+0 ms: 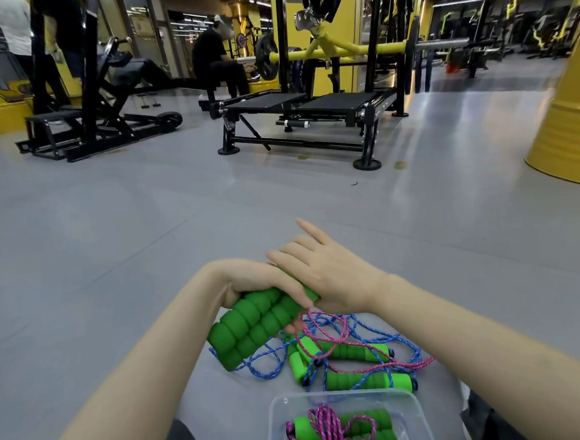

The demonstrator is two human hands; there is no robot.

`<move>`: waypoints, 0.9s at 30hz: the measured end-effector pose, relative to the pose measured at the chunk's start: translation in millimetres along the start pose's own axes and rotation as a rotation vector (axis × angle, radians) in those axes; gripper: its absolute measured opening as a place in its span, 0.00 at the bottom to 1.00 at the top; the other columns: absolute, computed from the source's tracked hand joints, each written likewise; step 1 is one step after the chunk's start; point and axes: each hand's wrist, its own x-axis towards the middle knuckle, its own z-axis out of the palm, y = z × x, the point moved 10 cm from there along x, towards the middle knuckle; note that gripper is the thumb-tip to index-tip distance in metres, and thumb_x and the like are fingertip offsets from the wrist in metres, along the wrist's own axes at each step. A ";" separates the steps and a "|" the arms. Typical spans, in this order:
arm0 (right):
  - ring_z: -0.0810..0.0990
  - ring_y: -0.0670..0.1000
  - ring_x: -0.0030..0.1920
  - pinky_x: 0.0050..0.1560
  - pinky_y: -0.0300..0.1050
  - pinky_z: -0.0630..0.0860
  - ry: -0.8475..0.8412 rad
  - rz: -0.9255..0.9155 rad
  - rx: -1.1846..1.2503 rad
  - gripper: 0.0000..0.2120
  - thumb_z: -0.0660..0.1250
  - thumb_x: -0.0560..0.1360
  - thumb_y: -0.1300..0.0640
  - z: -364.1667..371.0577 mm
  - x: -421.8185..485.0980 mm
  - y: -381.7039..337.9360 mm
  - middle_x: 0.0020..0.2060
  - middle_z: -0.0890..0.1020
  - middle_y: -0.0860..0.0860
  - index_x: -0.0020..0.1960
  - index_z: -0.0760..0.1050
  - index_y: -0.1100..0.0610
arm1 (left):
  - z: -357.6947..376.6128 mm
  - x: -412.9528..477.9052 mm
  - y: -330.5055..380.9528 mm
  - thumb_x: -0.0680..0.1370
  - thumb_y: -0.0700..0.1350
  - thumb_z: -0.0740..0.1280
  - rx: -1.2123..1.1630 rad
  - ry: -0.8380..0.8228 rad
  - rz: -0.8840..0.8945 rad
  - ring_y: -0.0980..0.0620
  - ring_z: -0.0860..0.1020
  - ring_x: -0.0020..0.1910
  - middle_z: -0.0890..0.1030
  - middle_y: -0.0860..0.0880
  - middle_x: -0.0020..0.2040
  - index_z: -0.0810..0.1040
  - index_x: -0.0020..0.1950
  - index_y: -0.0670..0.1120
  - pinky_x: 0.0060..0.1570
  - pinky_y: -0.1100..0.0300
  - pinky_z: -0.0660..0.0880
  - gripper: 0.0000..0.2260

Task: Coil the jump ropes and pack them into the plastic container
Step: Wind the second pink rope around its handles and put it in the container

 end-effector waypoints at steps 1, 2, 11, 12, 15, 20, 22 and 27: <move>0.78 0.55 0.47 0.58 0.56 0.74 -0.021 0.005 0.048 0.33 0.73 0.57 0.54 2.7 -0.3 0.7 0.47 0.79 0.52 0.60 0.70 0.58 | 4.4 2.4 -0.3 0.74 0.43 0.70 -0.021 -0.030 0.018 0.50 0.82 0.38 0.83 0.43 0.41 0.78 0.49 0.40 0.38 0.60 0.80 0.08; 0.77 0.55 0.45 0.49 0.52 0.77 -0.056 0.018 0.101 0.31 0.74 0.56 0.54 6.8 -1.0 1.9 0.45 0.78 0.52 0.57 0.70 0.57 | 6.3 4.1 0.0 0.72 0.43 0.71 -0.025 -0.035 0.038 0.48 0.82 0.40 0.83 0.42 0.44 0.78 0.51 0.40 0.40 0.58 0.81 0.11; 0.71 0.56 0.57 0.51 0.50 0.72 -0.267 0.370 0.352 0.23 0.65 0.68 0.58 29.6 -29.8 46.6 0.55 0.74 0.54 0.62 0.67 0.59 | -36.8 -15.1 46.7 0.58 0.70 0.73 1.019 0.723 0.176 0.51 0.74 0.60 0.74 0.53 0.62 0.65 0.69 0.51 0.54 0.58 0.70 0.45; 0.71 0.55 0.57 0.52 0.51 0.72 -0.268 0.399 0.378 0.23 0.65 0.68 0.58 29.8 -31.3 50.7 0.55 0.74 0.54 0.62 0.67 0.58 | -31.4 -14.1 52.4 0.58 0.71 0.72 1.092 0.772 0.209 0.51 0.74 0.58 0.75 0.53 0.59 0.67 0.66 0.50 0.51 0.58 0.70 0.43; 0.71 0.55 0.55 0.52 0.51 0.72 -0.275 0.436 0.420 0.22 0.65 0.68 0.58 32.1 -34.9 56.3 0.53 0.75 0.53 0.61 0.68 0.58 | -28.0 -10.8 56.0 0.61 0.71 0.69 1.054 0.833 0.269 0.50 0.76 0.49 0.77 0.54 0.48 0.69 0.54 0.50 0.40 0.59 0.66 0.33; 0.71 0.54 0.56 0.57 0.47 0.71 -0.161 0.494 0.571 0.30 0.68 0.65 0.58 32.8 -37.6 61.0 0.55 0.72 0.54 0.67 0.66 0.56 | -33.1 -9.4 50.2 0.65 0.60 0.71 0.968 0.798 0.275 0.48 0.73 0.39 0.74 0.52 0.37 0.68 0.47 0.49 0.37 0.59 0.66 0.21; 0.70 0.52 0.61 0.60 0.37 0.66 -0.060 0.611 0.754 0.42 0.72 0.64 0.60 32.0 -41.1 69.7 0.59 0.69 0.54 0.73 0.57 0.57 | -40.5 -11.8 48.3 0.64 0.57 0.72 0.881 0.795 0.289 0.48 0.75 0.36 0.74 0.53 0.33 0.70 0.46 0.47 0.35 0.59 0.70 0.20; 0.78 0.50 0.45 0.51 0.44 0.77 -0.118 0.851 1.245 0.57 0.74 0.63 0.69 54.6 -53.7 60.8 0.47 0.75 0.51 0.75 0.39 0.47 | -49.5 -12.0 40.0 0.63 0.52 0.73 0.790 0.725 0.301 0.52 0.77 0.30 0.77 0.51 0.31 0.70 0.42 0.48 0.30 0.61 0.72 0.16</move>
